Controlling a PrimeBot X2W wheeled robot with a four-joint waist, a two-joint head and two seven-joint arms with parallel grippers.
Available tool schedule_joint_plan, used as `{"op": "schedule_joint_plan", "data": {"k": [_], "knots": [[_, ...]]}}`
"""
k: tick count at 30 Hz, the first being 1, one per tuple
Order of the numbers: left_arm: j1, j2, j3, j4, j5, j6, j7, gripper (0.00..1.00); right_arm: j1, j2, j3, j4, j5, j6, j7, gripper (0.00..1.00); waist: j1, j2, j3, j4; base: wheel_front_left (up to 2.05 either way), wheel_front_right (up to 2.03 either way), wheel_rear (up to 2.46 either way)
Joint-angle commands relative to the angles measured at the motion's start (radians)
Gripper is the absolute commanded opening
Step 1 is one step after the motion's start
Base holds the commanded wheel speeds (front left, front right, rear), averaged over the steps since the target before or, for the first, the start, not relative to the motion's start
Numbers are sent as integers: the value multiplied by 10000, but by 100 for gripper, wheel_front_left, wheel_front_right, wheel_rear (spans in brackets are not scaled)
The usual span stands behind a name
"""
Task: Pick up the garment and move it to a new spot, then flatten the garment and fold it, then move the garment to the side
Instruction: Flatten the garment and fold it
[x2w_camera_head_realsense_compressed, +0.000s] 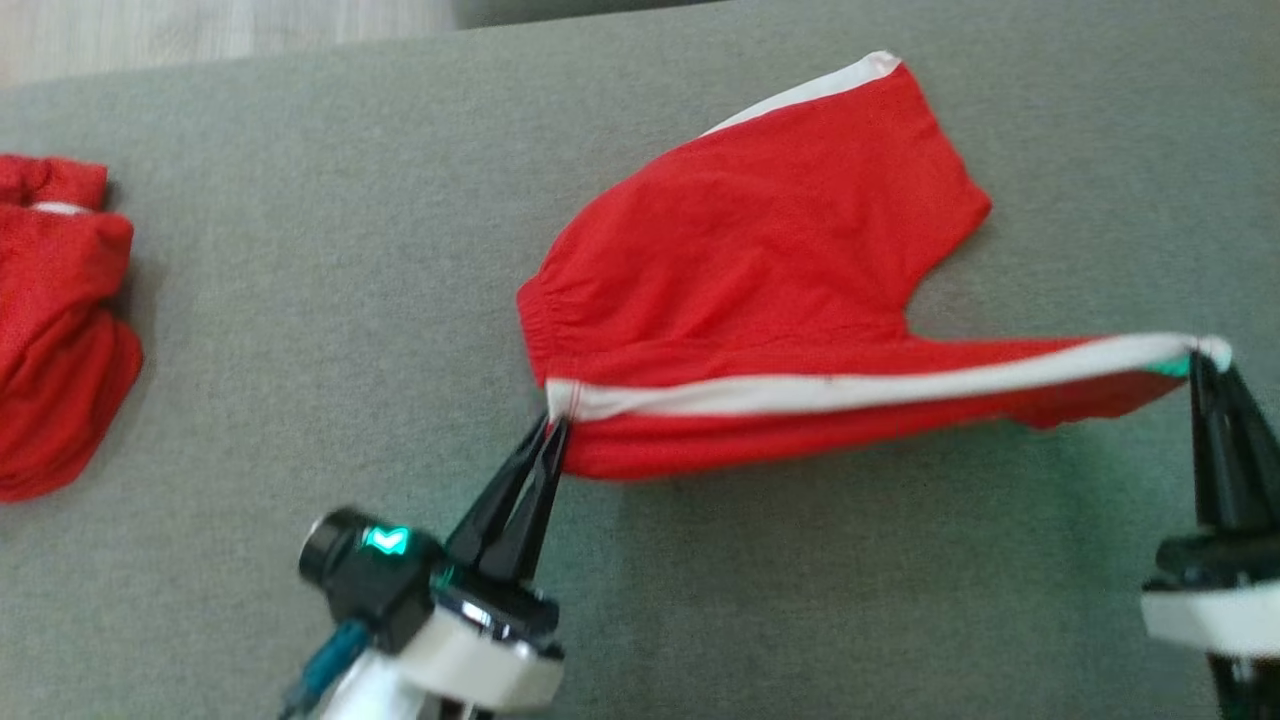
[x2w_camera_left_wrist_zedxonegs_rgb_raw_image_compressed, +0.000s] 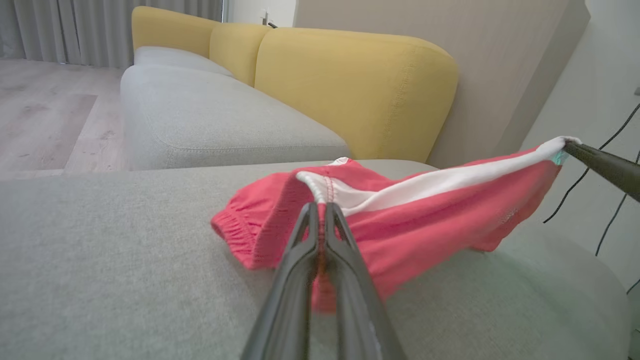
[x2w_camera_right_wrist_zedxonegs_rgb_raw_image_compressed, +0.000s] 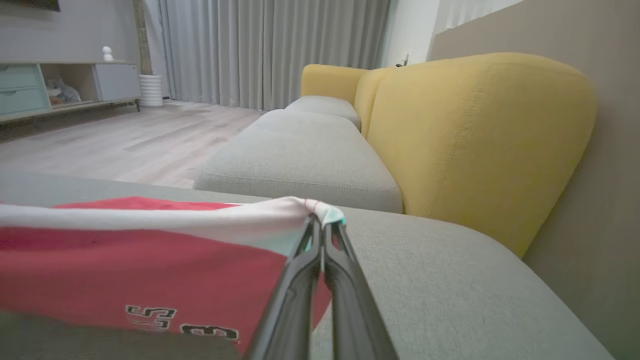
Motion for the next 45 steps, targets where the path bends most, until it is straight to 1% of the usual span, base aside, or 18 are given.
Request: {"op": "schedule_joint_plan", "data": {"k": [1,2,6,7,12,15,19,24,27,34,35,36,37,38,39,43,45], "knots": [[-595,-109,309,-87,-17,-21,-3,0,-626,-558,250,-24,-39,67,-28,0,0,-1,149,92,0,0,0],[-937,-252,302,158,-5,-37,-9,0,-1054,-848,459,359,-128,67,27,0,0,-1,248,144,0,0,0],[-1669,-477,307,622,61,-67,-15,0,-2097,-1400,890,1022,-179,67,319,0,0,-1,501,321,0,0,0],[-1669,-477,307,622,61,-67,-15,0,-2097,-1400,890,1022,-179,67,319,0,0,-1,501,321,0,0,0],[-2774,-753,397,1281,103,-39,139,0,-3464,-1989,1484,1817,122,67,899,0,0,-1,873,656,0,0,0],[-3476,-956,369,1778,101,-137,152,0,-4271,-2217,1752,2403,355,67,1055,0,0,-1,1092,882,0,0,0],[-4294,-1242,268,2553,44,-263,152,0,-5330,-2417,1999,3293,540,67,1175,0,0,-1,1366,1127,0,0,0],[-5076,-1497,226,3419,113,-108,91,0,-6651,-2652,2528,4496,652,67,1177,0,0,-1,1655,1287,0,0,0],[-5398,-1618,163,3735,19,-161,27,0,-7421,-2776,2865,5239,710,67,1130,0,0,-1,1798,1363,0,0,0],[-6016,-1773,-76,4549,-243,-325,-49,0,-8833,-2691,4086,6772,1190,67,960,0,0,-1,2004,1409,0,0,0],[-6097,-1788,-114,4656,-275,-331,-57,0,-8992,-2656,4250,7024,1282,67,921,16,0,-1,2017,1408,0,0,0],[-6163,-1802,-148,4761,-318,-338,-65,0,-9131,-2619,4396,7253,1348,67,853,85,0,-1,2021,1404,0,0,0],[-6217,-1813,-181,4862,-357,-338,-74,19,-9250,-2560,4499,7463,1436,67,755,100,0,-1,2016,1397,0,0,0],[-6257,-1822,-209,4955,-390,-326,-83,38,-9348,-2494,4550,7649,1542,67,623,100,0,-1,2001,1391,0,0,0],[-6279,-1830,-228,5040,-414,-295,-94,99,-9410,-2423,4582,7815,1662,67,499,100,0,-1,1967,1386,0,0,0],[-6138,-1846,-158,5116,-365,76,-139,100,-9331,-2183,4561,8223,2386,67,188,100,0,-1,1783,1344,0,0,0],[-5930,-1847,15,4800,-165,377,-147,100,-9141,-2117,4543,8289,2858,67,130,100,0,-1,1667,1334,0,0,0]]}}
